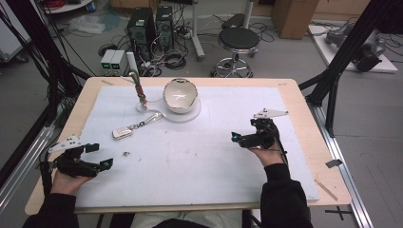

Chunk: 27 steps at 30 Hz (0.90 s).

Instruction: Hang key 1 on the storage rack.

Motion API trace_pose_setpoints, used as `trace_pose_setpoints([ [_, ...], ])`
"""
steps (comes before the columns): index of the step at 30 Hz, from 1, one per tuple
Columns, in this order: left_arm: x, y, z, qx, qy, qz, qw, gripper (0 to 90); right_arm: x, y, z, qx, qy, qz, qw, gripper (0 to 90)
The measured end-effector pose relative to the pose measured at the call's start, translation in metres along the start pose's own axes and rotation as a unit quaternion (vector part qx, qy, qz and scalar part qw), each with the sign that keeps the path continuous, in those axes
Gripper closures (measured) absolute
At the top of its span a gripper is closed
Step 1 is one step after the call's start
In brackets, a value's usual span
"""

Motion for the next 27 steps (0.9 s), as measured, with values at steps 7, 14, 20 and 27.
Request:
trace_pose_setpoints([
  [7, 0.000, 0.000, 0.000, 0.000, 0.000, 0.001, 1.0000, 1.7, -0.004, 0.011, -0.004, 0.003, -0.001, -0.008, 1.0000, 0.6],
  [14, 0.000, 0.000, 0.000, 0.000, -0.002, 0.001, 1.0000, 1.7, -0.007, 0.022, -0.010, 0.005, 0.007, -0.007, 0.9999, 0.6],
  [20, 0.000, 0.000, 0.000, 0.000, 0.000, 0.002, 1.0000, 1.7, -0.016, 0.034, -0.013, -0.004, 0.032, -0.024, 0.9992, 0.6],
  [27, 0.004, -0.006, -0.002, 0.023, -0.003, 0.021, 0.9995, 1.7, -0.025, 0.048, -0.022, 0.024, 0.024, -0.036, 0.9988, 0.6],
])
Point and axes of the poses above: each handheld gripper's, and its own axes: x roughly forward along the jaws, y roughly out of its underside, z roughly to its left, the point moved 4 cm from there along x, roughly forward along the jaws, and after that the axes turned 14 degrees about x, right-handed, at the moved point
